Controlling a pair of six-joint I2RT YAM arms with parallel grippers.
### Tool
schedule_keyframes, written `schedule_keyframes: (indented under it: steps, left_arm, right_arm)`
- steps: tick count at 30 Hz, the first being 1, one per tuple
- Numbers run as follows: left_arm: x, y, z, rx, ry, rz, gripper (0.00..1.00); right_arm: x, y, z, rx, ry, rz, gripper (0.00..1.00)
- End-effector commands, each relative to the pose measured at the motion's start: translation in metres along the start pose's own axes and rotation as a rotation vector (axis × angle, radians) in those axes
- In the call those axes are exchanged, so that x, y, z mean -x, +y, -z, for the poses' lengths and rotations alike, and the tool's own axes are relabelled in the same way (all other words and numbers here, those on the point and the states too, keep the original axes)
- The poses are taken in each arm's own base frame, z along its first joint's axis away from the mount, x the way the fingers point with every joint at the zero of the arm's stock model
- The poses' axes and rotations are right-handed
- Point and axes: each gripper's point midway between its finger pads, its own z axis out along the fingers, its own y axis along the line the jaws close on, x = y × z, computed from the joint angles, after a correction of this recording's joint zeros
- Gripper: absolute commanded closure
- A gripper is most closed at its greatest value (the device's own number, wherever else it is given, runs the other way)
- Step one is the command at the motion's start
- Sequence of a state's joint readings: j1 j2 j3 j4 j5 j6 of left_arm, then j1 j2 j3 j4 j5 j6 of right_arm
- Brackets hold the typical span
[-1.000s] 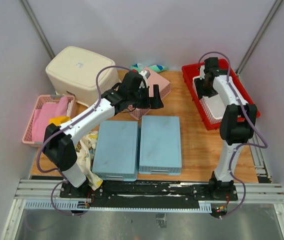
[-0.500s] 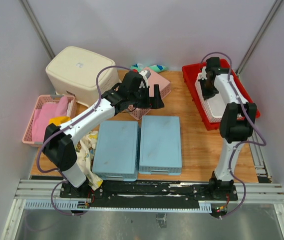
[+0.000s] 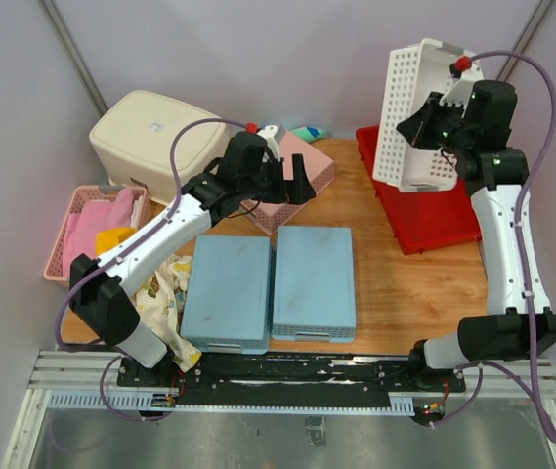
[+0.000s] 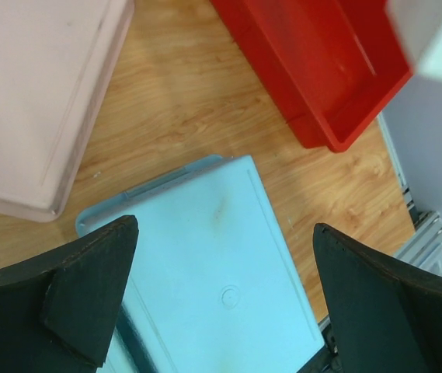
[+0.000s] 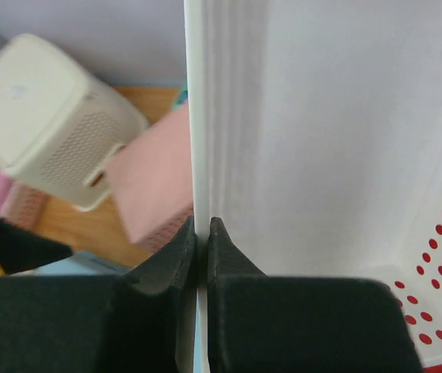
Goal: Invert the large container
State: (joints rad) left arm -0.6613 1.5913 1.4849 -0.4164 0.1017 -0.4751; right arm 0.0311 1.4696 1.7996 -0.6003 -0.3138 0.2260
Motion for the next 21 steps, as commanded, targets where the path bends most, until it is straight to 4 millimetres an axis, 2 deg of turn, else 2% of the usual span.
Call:
schedule_keyframes:
  steps: [1, 3, 6, 8, 10, 14, 16, 21]
  left_arm:
    - [0.044, -0.009, 0.036, -0.043, -0.134, -0.001, 0.01]
    - [0.042, -0.008, 0.036, -0.054, -0.124, 0.002, 0.01]
    - [0.042, -0.010, 0.037, -0.064, -0.123, 0.001, 0.01]
    - [0.043, -0.012, 0.038, -0.077, -0.123, -0.001, 0.01]
    - [0.042, -0.014, 0.037, -0.092, -0.122, -0.003, 0.01]
    - [0.041, -0.019, 0.032, -0.117, -0.107, -0.001, 0.01]
    - [0.040, -0.022, 0.028, -0.136, -0.096, -0.001, 0.01]
    - [0.040, -0.024, 0.016, -0.150, -0.077, -0.006, 0.01]
  right_arm:
    - [-0.009, 0.066, -0.007, 0.435, -0.009, -0.319, 1.00]
    - [-0.008, 0.076, -0.006, 0.558, -0.033, -0.426, 1.00]
    - [-0.003, 0.075, -0.012, 0.676, -0.053, -0.569, 1.00]
    - [-0.004, 0.064, -0.022, 0.724, -0.056, -0.688, 1.00]
    - [-0.013, 0.048, -0.036, 0.761, -0.047, -0.795, 0.99]
    - [-0.012, 0.021, -0.048, 0.950, -0.079, -1.007, 0.99]
    - [-0.024, 0.007, -0.060, 0.999, -0.034, -1.064, 0.99]
    - [-0.066, -0.025, -0.082, 0.858, 0.033, -1.104, 0.99]
